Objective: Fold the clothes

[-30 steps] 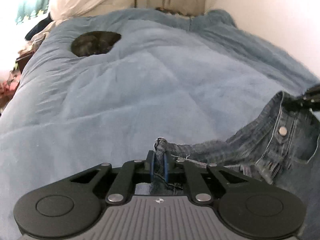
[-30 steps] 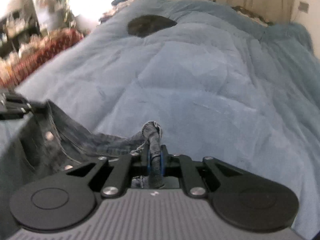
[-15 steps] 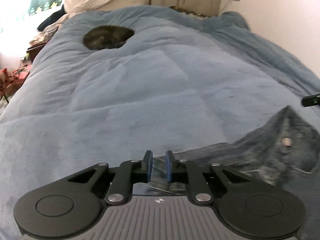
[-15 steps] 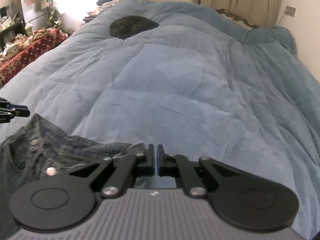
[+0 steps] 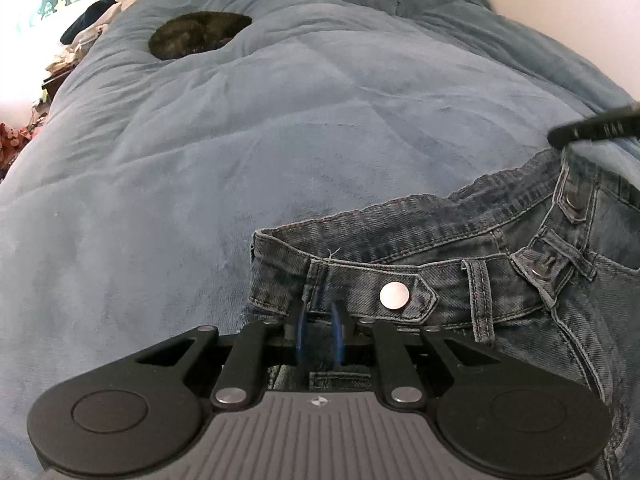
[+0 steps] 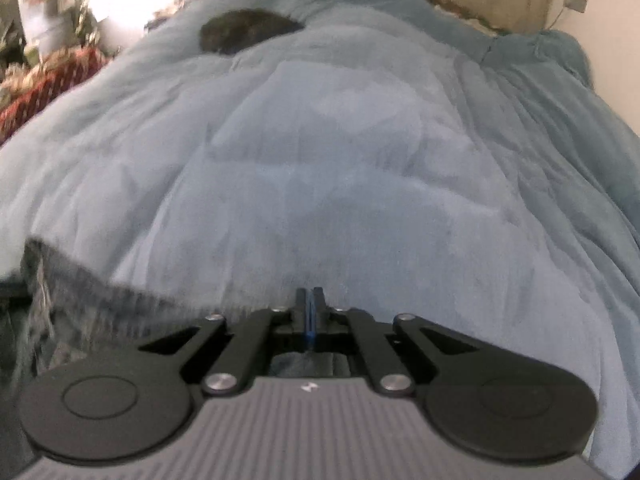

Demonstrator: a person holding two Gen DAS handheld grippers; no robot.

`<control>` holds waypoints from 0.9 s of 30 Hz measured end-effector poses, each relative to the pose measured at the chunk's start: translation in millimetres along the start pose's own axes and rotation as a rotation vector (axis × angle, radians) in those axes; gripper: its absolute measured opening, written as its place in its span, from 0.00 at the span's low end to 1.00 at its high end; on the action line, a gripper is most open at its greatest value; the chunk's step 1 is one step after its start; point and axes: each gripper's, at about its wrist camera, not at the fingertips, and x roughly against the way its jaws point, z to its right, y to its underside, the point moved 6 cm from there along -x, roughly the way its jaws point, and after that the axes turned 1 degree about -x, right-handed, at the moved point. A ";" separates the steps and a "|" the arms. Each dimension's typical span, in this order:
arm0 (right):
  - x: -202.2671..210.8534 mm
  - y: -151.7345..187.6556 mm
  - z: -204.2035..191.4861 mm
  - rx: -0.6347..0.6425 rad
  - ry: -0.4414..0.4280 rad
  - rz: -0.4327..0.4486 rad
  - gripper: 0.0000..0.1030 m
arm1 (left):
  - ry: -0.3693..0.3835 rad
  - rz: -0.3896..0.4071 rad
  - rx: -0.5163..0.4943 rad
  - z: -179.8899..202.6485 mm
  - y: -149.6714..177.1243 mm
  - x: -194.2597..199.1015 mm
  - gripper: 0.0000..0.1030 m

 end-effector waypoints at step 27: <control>65.2 78.2 20.4 -0.007 0.015 -0.081 0.06 | 0.244 0.033 0.001 126.7 -26.6 52.4 0.14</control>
